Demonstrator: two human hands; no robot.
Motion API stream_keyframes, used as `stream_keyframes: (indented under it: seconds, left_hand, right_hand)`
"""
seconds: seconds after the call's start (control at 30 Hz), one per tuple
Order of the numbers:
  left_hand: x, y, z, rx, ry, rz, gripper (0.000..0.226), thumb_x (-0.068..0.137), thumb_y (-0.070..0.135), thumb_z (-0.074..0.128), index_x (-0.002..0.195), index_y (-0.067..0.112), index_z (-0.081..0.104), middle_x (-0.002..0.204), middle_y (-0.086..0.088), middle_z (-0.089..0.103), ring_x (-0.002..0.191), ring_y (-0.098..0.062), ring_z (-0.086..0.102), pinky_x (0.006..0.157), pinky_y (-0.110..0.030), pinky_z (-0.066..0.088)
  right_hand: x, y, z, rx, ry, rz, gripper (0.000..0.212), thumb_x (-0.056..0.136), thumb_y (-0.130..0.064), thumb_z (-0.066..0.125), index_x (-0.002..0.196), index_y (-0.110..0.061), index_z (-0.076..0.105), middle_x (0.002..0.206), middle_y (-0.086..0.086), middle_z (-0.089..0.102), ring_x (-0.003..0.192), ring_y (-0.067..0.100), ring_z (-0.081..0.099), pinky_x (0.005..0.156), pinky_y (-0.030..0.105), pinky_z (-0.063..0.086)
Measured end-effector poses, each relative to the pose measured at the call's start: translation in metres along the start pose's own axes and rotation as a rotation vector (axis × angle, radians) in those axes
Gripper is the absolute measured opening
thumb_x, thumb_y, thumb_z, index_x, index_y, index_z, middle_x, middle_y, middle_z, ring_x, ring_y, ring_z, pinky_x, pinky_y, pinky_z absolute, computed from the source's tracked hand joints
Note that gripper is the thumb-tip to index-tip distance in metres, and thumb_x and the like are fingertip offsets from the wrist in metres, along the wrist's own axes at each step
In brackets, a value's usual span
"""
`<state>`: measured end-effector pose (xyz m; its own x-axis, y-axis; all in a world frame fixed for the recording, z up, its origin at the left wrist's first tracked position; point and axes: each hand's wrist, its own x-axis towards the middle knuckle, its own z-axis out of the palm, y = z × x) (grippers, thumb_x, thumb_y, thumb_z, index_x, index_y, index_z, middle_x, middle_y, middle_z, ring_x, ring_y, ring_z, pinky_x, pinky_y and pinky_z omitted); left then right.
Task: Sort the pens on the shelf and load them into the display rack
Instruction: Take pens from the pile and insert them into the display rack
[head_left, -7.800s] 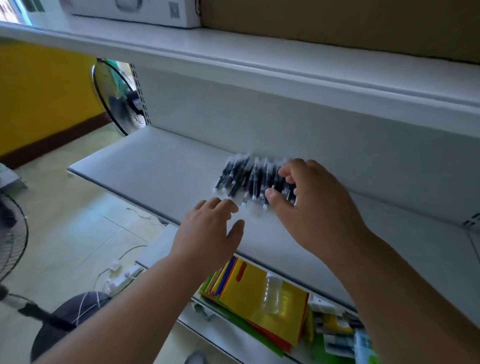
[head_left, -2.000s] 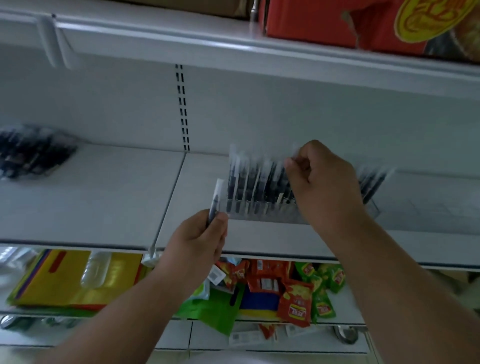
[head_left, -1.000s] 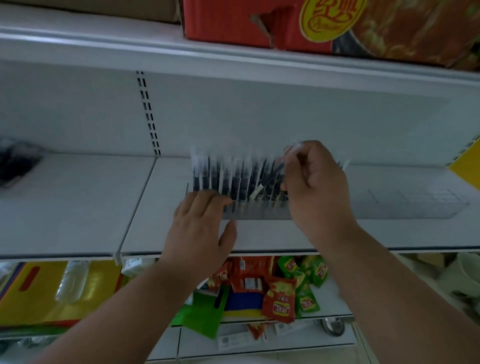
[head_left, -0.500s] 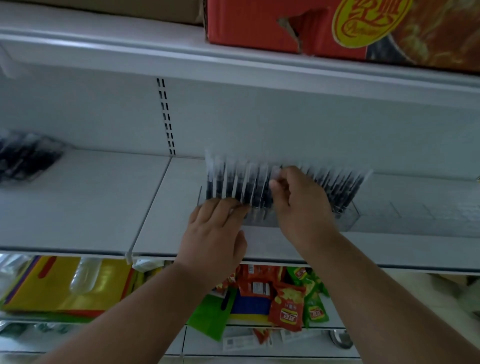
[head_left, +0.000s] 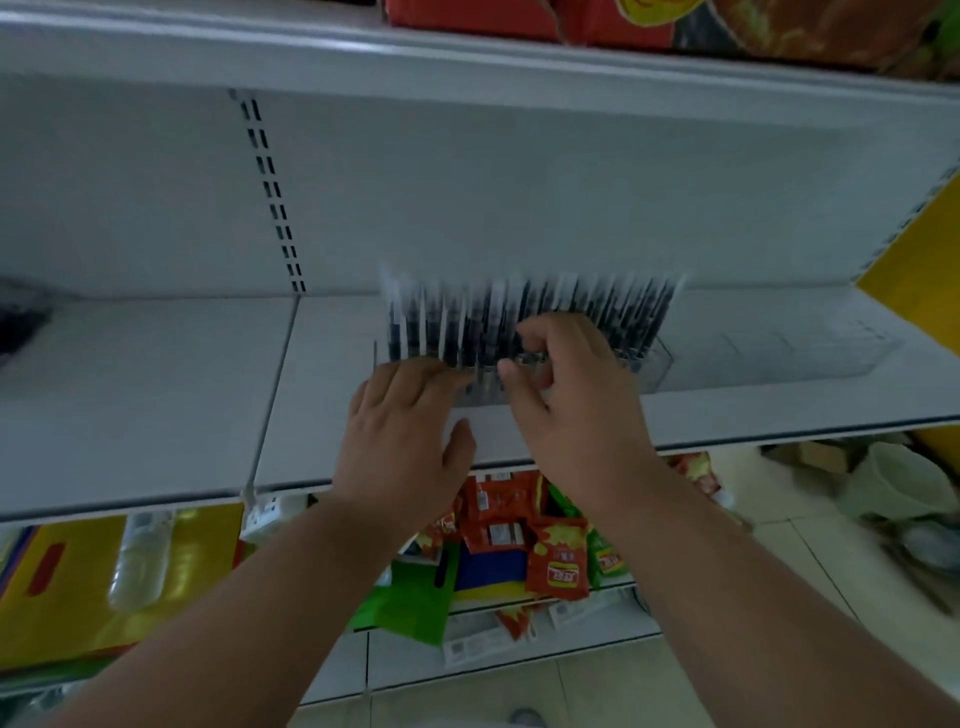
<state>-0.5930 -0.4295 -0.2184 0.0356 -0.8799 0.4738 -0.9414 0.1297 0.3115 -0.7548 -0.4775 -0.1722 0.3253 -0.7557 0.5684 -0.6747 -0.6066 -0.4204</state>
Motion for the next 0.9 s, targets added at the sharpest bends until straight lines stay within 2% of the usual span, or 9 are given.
stream_keyframes:
  seconds: [0.13, 0.23, 0.4, 0.5, 0.6, 0.73, 0.9]
  left_hand:
    - [-0.033, -0.008, -0.017, 0.021, 0.053, -0.080, 0.041, 0.086, 0.035, 0.046, 0.114, 0.013, 0.065, 0.112, -0.005, 0.062, 0.107, -0.026, 0.052, 0.092, -0.042, 0.045]
    - [-0.061, -0.020, -0.033, 0.079, 0.064, -0.173, 0.039, 0.086, 0.036, 0.047, 0.112, 0.015, 0.067, 0.110, -0.003, 0.063, 0.105, -0.027, 0.055, 0.090, -0.045, 0.047]
    - [-0.112, -0.031, -0.062, 0.251, 0.049, -0.385, 0.037, 0.084, 0.039, 0.047, 0.110, 0.020, 0.067, 0.109, -0.001, 0.063, 0.104, -0.026, 0.053, 0.086, -0.042, 0.043]
    - [-0.140, -0.037, -0.083, 0.305, 0.065, -0.480, 0.037, 0.083, 0.038, 0.050, 0.109, 0.020, 0.068, 0.107, -0.001, 0.063, 0.104, -0.029, 0.054, 0.086, -0.044, 0.045]
    - [-0.168, -0.046, -0.102, 0.318, 0.086, -0.510, 0.034, 0.085, 0.037, 0.051, 0.107, 0.019, 0.068, 0.104, -0.001, 0.063, 0.101, -0.029, 0.058, 0.086, -0.046, 0.048]
    - [-0.204, -0.068, -0.131, 0.310, 0.102, -0.555, 0.034, 0.087, 0.041, 0.048, 0.106, 0.022, 0.068, 0.104, 0.002, 0.062, 0.103, -0.026, 0.057, 0.087, -0.043, 0.046]
    - [-0.246, -0.124, -0.184, 0.343, 0.154, -0.531, 0.034, 0.085, 0.042, 0.047, 0.106, 0.024, 0.067, 0.101, 0.004, 0.061, 0.098, -0.023, 0.057, 0.082, -0.039, 0.046]
  right_hand:
    - [-0.002, -0.025, -0.005, 0.035, -0.044, -0.109, 0.029, 0.095, -0.025, 0.060, 0.119, -0.008, 0.058, 0.110, 0.006, 0.057, 0.086, 0.016, 0.056, 0.074, 0.032, 0.048]
    - [-0.001, -0.045, -0.002, 0.062, -0.130, -0.180, 0.032, 0.095, -0.029, 0.057, 0.121, -0.010, 0.057, 0.112, 0.006, 0.055, 0.095, 0.021, 0.057, 0.080, 0.035, 0.048]
    - [-0.003, -0.077, 0.010, 0.151, -0.303, -0.266, 0.035, 0.094, -0.034, 0.056, 0.123, -0.013, 0.056, 0.117, 0.004, 0.053, 0.103, 0.020, 0.051, 0.086, 0.032, 0.042]
    - [-0.004, -0.106, 0.019, 0.157, -0.345, -0.312, 0.038, 0.092, -0.036, 0.056, 0.122, -0.013, 0.058, 0.118, 0.006, 0.055, 0.105, 0.025, 0.052, 0.087, 0.038, 0.044]
    - [-0.009, -0.142, 0.026, 0.156, -0.367, -0.372, 0.036, 0.090, -0.036, 0.059, 0.117, -0.012, 0.060, 0.115, 0.007, 0.057, 0.105, 0.028, 0.053, 0.085, 0.041, 0.045]
    - [-0.021, -0.193, 0.034, 0.136, -0.408, -0.450, 0.034, 0.091, -0.038, 0.061, 0.118, -0.016, 0.059, 0.115, 0.003, 0.056, 0.106, 0.023, 0.050, 0.083, 0.036, 0.041]
    - [-0.030, -0.280, 0.062, 0.137, -0.449, -0.475, 0.040, 0.095, -0.049, 0.049, 0.127, -0.026, 0.050, 0.125, -0.006, 0.047, 0.115, 0.015, 0.041, 0.093, 0.033, 0.038]
